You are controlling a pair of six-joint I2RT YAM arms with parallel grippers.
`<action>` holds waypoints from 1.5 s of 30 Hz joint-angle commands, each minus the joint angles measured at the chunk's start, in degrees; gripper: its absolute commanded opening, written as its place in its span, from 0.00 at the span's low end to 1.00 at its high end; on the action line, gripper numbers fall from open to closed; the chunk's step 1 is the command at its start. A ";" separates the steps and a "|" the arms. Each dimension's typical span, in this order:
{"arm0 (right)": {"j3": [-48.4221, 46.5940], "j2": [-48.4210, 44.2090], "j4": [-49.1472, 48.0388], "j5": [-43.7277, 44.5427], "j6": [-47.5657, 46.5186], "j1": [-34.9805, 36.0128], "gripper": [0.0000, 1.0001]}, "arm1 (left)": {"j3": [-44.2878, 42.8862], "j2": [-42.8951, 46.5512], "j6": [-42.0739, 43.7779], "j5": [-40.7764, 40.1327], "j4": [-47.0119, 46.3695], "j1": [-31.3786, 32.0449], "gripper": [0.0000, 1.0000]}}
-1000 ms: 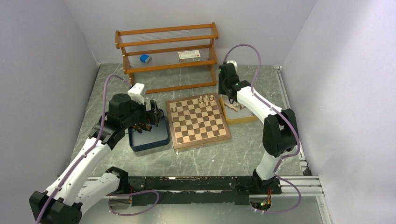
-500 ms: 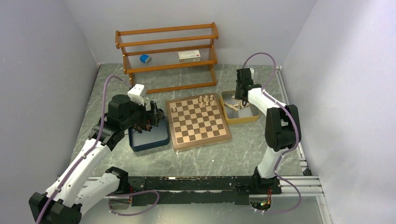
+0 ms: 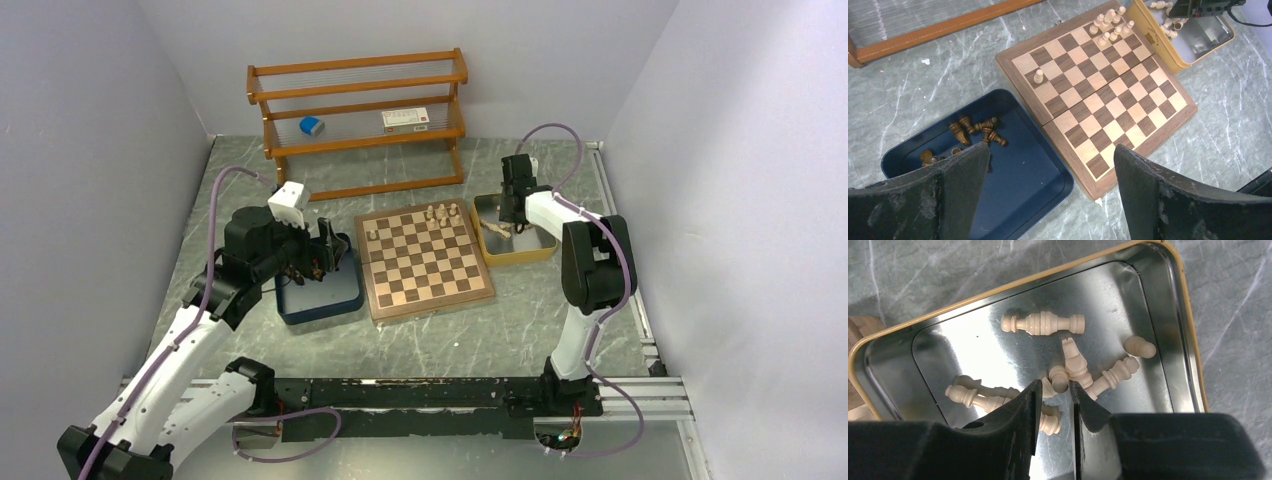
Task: Set up the chess pieces on the board
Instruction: Pick up the chess piece from the storage box.
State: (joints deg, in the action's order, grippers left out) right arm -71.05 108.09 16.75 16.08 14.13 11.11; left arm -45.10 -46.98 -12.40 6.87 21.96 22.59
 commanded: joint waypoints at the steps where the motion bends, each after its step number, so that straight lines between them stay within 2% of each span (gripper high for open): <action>1: -0.37 0.59 -1.42 0.03 0.89 -0.39 0.30 | 0.25 0.88 0.39 0.03 -1.65 0.35 0.99; 8: -1.23 1.05 -1.34 0.75 0.29 -0.39 0.25 | -0.01 1.28 0.27 -1.30 -0.68 0.39 0.99; 15: -4.00 2.81 1.04 1.29 0.02 -0.48 0.25 | -0.05 1.56 0.36 -1.45 -0.99 0.44 0.99; 22: -3.95 0.65 1.23 1.04 0.24 -0.48 0.17 | 0.17 2.24 0.21 -1.06 -0.79 0.44 0.99; 35: -8.75 -1.40 8.59 2.23 1.75 0.20 0.15 | 0.19 3.26 0.10 -1.02 -0.94 0.61 0.99; 45: -10.43 -7.53 12.56 0.63 2.10 2.87 0.15 | -0.20 2.52 0.01 -0.74 -0.60 0.61 0.99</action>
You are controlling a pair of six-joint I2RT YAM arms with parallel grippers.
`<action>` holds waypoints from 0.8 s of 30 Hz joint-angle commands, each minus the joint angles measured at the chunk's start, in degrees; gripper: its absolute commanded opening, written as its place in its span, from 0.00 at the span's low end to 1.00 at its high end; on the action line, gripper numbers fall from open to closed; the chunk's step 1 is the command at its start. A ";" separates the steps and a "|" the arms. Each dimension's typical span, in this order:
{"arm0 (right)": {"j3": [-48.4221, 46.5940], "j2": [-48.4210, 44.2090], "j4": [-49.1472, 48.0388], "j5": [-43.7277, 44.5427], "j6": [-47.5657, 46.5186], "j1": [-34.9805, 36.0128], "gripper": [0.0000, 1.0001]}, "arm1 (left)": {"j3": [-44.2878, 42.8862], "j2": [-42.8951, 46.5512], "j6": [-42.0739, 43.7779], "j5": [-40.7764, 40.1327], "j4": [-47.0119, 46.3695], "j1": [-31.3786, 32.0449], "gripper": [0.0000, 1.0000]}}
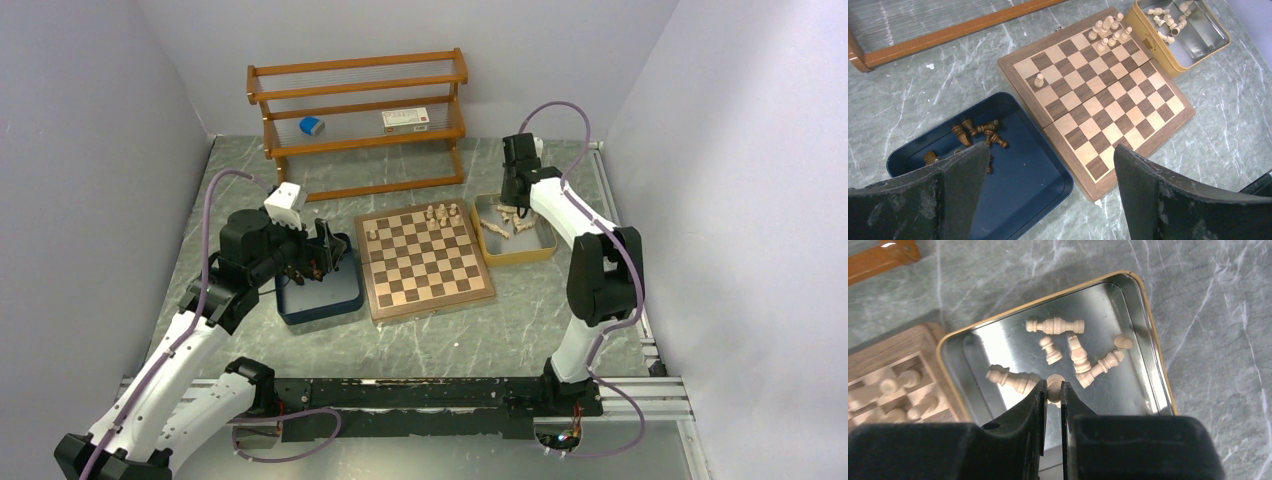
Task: Set up the chess pieces on the board
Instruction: Pick up the chess piece from the storage box, then place the chess piece on the chessboard.
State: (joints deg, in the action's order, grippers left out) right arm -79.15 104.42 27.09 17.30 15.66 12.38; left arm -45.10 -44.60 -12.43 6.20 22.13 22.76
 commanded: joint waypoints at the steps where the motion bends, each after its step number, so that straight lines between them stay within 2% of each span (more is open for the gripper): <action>1: -2.67 -4.37 2.41 -0.76 0.60 2.19 0.15 | -0.12 0.33 -0.01 -0.17 -0.77 0.44 0.99; 10: -7.40 -5.63 3.25 -3.05 2.44 13.16 0.15 | -0.02 2.03 -0.09 -2.46 -0.51 0.44 0.99; 15: -8.60 -3.68 2.09 -4.97 4.69 19.39 0.15 | -0.01 2.43 -0.14 -3.03 -0.51 0.44 0.99; 24: -10.44 2.35 1.38 -2.81 7.26 27.86 0.15 | -0.04 3.35 -0.20 -3.29 -0.48 0.44 0.99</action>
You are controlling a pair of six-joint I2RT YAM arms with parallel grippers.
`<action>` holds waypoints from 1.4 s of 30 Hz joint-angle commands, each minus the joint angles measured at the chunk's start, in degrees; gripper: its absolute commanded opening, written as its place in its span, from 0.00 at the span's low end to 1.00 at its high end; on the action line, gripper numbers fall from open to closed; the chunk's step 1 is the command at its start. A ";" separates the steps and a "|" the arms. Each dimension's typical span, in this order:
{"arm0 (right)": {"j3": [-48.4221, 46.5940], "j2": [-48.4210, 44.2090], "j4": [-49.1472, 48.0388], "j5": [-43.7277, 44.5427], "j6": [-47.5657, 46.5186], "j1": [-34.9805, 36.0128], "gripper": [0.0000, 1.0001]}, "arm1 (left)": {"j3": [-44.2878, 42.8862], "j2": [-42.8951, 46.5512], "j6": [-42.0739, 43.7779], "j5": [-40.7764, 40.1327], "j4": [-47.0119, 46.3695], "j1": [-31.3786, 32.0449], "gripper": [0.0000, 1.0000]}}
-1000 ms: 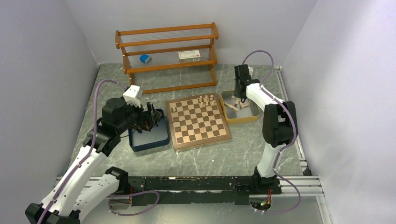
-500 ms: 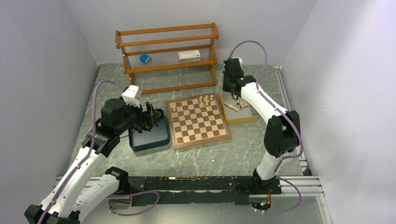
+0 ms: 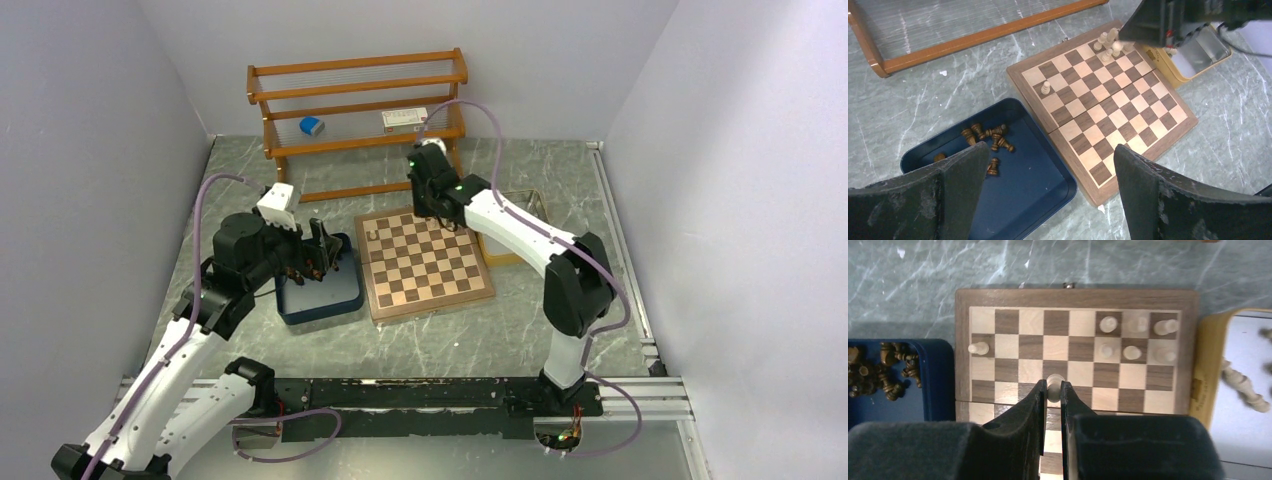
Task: Set up the chess pieces on the board
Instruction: Place the chess piece on the chessboard.
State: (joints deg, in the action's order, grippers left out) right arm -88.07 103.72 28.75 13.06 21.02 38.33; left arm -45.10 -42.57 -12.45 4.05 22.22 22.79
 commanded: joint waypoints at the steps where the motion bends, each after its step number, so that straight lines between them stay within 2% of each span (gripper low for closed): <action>1: -1.64 3.94 -0.66 1.58 1.92 2.15 0.15 | 0.01 1.58 -0.19 -1.25 -0.59 0.42 0.99; 8: -3.78 9.95 -0.79 3.63 1.69 2.24 0.15 | -0.03 1.34 -0.20 -1.37 -0.53 0.42 0.99; 23: -3.12 14.51 -3.79 9.71 0.59 2.24 0.15 | -0.16 1.41 -0.18 -0.92 -0.49 0.42 0.99; 42: -6.39 17.81 -1.00 9.97 0.61 1.14 0.16 | -0.03 1.01 0.00 -0.81 -0.75 0.42 0.99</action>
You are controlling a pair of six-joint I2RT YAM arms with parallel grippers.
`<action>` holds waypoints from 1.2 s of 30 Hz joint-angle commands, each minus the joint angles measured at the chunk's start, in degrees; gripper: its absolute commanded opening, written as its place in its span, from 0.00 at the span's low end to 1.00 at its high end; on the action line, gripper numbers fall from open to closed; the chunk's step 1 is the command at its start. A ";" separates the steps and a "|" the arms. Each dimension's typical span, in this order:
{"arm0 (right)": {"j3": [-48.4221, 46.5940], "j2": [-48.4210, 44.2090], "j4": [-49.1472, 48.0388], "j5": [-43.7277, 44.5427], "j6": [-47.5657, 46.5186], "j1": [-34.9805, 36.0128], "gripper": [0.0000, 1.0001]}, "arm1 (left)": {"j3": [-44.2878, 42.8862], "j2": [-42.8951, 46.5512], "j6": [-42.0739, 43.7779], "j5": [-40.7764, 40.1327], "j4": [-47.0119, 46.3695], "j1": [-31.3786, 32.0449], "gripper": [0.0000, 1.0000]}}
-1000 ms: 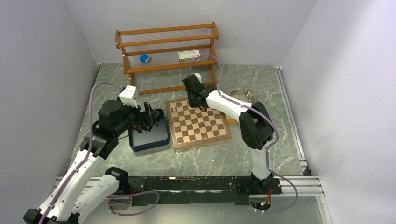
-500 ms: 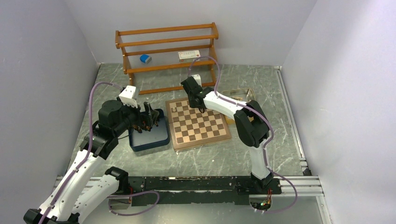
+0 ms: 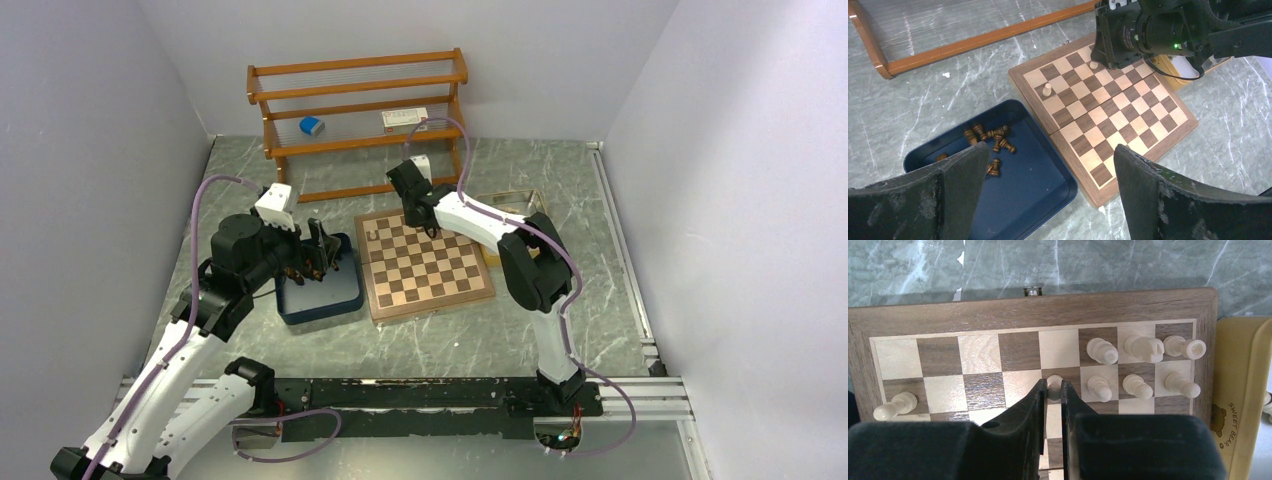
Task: Set up the chess pieces on the board
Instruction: Place the chess piece on the chessboard.
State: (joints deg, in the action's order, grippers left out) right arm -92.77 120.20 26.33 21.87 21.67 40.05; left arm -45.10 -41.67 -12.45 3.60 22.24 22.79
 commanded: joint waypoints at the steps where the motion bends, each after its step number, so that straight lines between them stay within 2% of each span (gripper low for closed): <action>1: -1.77 1.41 1.71 1.04 -0.01 -0.78 0.16 | -0.07 0.02 0.05 -0.34 -0.65 0.42 0.99; 36: -4.46 3.11 5.24 -1.34 -0.92 -0.92 0.20 | 0.01 -0.35 -0.12 0.10 -0.63 0.42 0.99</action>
State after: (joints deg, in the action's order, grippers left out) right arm -95.61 121.38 30.55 20.78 21.21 39.42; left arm -45.10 -42.52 -12.45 3.62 22.24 22.79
